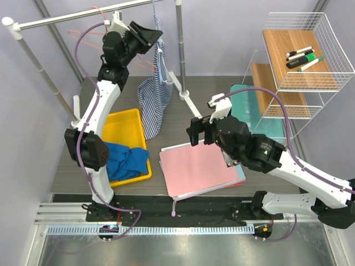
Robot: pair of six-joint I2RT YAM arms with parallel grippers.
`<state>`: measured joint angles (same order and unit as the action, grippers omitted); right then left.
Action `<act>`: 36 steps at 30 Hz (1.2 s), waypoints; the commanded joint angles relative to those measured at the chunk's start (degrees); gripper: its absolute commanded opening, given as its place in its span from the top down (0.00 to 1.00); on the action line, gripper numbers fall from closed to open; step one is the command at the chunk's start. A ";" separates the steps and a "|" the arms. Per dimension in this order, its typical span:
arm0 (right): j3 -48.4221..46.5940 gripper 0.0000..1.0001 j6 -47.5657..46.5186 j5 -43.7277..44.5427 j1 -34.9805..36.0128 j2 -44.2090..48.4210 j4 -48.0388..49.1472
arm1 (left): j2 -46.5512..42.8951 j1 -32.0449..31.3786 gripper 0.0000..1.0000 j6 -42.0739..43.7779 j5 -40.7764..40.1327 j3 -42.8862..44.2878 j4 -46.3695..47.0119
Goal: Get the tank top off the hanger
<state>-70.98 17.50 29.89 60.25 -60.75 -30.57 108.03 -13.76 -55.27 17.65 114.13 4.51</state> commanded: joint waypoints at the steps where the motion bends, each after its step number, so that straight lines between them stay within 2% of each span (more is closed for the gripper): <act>1: -0.12 0.00 0.52 0.43 -0.04 1.16 1.12 | 1.31 -0.39 0.62 -1.86 1.51 3.73 3.57; 10: 0.32 0.00 0.78 0.08 -0.13 1.42 1.04 | 2.45 -0.57 0.67 -3.71 2.21 4.44 5.33; 21: 0.49 0.00 0.87 0.17 -0.13 2.22 0.77 | 2.89 -0.83 0.84 -5.11 2.04 6.11 6.03; 27: 0.49 0.00 0.61 0.17 -0.04 2.22 0.51 | 1.22 -0.83 0.95 -5.12 2.13 5.93 6.39; 28: 0.32 0.00 0.61 0.17 -0.04 2.22 0.42 | 0.96 -0.83 1.00 -4.85 1.95 5.93 6.12; 36: -0.21 0.00 0.61 -0.01 -0.13 2.48 0.16 | -4.04 -0.83 1.00 -4.85 1.25 3.13 5.94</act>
<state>-70.24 17.91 29.85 60.25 -59.57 -31.38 110.78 -14.50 -60.12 18.65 117.32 5.87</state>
